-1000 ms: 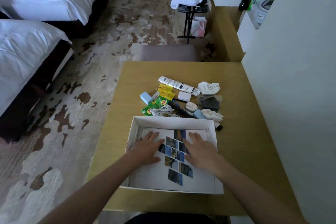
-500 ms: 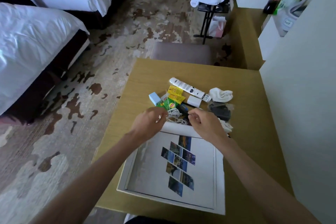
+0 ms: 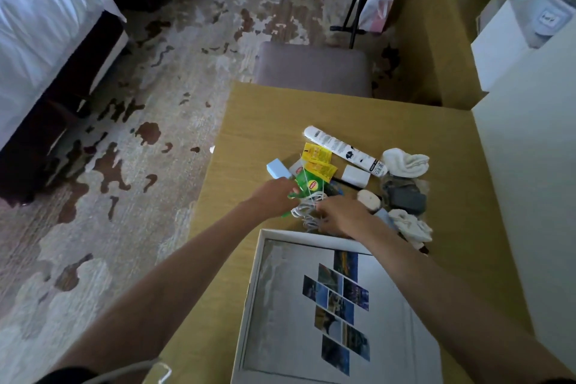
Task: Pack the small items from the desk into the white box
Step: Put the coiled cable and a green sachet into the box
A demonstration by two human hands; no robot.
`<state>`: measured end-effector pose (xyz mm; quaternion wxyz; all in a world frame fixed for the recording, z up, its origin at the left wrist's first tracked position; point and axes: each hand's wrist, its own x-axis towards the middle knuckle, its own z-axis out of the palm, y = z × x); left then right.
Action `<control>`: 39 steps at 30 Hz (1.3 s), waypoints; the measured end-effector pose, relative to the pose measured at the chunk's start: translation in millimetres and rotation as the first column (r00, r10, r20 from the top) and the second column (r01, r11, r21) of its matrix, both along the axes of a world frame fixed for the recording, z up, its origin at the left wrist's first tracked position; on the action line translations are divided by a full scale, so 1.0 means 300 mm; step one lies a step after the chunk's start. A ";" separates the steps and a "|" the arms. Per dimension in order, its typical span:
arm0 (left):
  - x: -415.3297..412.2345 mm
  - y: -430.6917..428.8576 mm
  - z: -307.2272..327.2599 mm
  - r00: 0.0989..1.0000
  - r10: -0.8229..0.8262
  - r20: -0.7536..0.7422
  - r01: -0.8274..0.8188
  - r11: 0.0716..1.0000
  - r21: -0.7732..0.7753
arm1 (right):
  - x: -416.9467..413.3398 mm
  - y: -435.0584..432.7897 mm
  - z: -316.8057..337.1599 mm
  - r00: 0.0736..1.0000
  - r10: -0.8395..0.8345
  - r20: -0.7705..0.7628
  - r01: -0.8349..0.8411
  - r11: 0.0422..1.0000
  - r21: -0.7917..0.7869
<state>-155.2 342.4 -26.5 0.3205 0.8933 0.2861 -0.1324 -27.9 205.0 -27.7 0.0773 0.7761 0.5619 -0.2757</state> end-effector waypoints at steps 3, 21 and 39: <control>0.050 0.007 -0.029 0.997 -0.077 -0.012 0.078 0.997 0.004 | -0.007 0.033 -0.018 0.993 0.088 0.073 -0.084 0.995 -0.057; 0.080 0.017 -0.004 0.994 0.061 0.088 -0.046 0.985 -0.163 | 0.099 -0.100 0.146 0.929 -0.234 -0.286 0.341 0.844 0.415; -0.273 -0.254 0.392 0.625 0.709 0.326 -0.372 0.638 -0.674 | -0.103 -0.267 0.456 -0.232 -0.195 -0.953 0.870 0.397 -0.292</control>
